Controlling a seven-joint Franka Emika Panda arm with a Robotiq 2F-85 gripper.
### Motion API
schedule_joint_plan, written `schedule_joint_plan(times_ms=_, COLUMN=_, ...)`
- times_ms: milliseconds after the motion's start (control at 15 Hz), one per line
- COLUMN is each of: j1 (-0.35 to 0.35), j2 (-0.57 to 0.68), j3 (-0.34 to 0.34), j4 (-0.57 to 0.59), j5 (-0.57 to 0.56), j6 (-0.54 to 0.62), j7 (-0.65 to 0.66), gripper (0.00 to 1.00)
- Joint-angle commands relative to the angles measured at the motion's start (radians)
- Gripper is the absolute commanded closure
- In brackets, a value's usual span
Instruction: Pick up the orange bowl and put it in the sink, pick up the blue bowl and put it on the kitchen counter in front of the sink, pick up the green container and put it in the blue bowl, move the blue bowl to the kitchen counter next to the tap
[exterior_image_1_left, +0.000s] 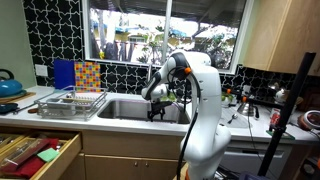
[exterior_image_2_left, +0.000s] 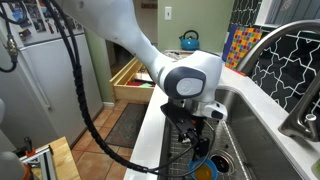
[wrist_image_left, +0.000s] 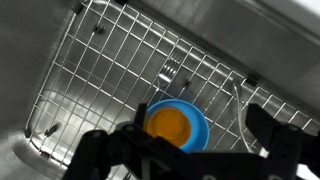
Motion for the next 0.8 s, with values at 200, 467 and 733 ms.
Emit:
schedule_joint_plan(times_ms=200, j1=-0.083, j2=0.206, j3=0.027, j4=0.135, j5=0.143, j6=0.073, j7=-0.05, gripper=0.1)
schedule_joint_plan(times_ms=467, j1=-0.115, j2=0.276, j3=0.053, j4=0.174, j5=0.21, j6=0.12, j7=-0.072, gripper=0.1)
schedule_joint_plan(times_ms=733, j1=-0.14, j2=0.328, j3=0.079, j4=0.203, j5=0.256, j6=0.159, j7=-0.081, gripper=0.28)
